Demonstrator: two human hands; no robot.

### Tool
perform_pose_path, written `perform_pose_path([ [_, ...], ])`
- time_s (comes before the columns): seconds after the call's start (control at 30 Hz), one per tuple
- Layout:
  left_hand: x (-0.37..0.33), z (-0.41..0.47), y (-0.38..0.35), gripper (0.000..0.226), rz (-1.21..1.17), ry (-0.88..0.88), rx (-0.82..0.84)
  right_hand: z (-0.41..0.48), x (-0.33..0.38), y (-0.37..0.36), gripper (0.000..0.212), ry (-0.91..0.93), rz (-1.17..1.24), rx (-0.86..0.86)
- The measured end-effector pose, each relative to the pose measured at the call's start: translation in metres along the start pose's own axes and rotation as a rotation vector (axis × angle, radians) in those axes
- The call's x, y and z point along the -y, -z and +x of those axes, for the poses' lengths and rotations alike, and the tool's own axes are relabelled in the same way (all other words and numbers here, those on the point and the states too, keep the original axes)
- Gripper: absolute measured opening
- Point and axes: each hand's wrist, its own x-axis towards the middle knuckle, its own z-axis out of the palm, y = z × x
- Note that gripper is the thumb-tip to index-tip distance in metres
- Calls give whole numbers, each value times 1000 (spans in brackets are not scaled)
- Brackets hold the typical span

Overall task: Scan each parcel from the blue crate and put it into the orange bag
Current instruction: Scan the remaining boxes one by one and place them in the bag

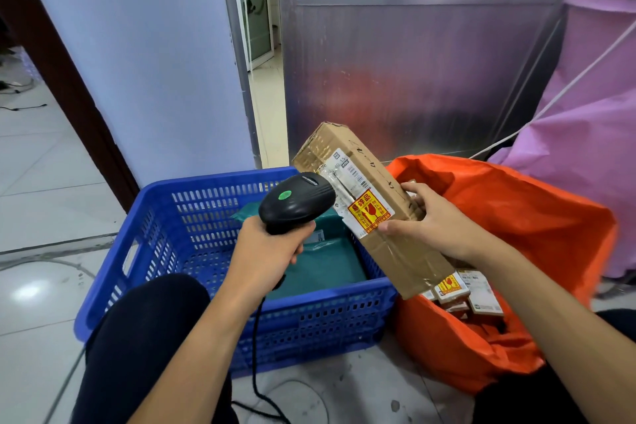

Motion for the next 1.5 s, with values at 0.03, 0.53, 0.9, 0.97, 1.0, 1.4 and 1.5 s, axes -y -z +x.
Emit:
perform_pose_path([
  [0.03, 1, 0, 1, 33, 42, -15, 5, 0, -2, 0, 96, -3, -5, 12],
  [0.53, 5, 0, 0, 28, 136, -54, 124, 1, -2, 2, 97, -31, -7, 72],
  [0.9, 6, -1, 2, 35, 146, -39, 112, 0, -1, 2, 95, -29, -14, 69],
  [0.97, 4, -1, 2, 34, 135, -38, 101, 1, -3, 2, 97, -31, -4, 71],
  [1.0, 3, -2, 2, 33, 130, -36, 96, 2, -4, 2, 100, -32, -7, 75],
  [1.4, -1, -5, -1, 30, 88, -9, 101, 1, -4, 3, 101, -46, -19, 74],
  [1.5, -1, -6, -2, 32, 63, 11, 88, -4, -4, 4, 71, -62, 9, 58],
])
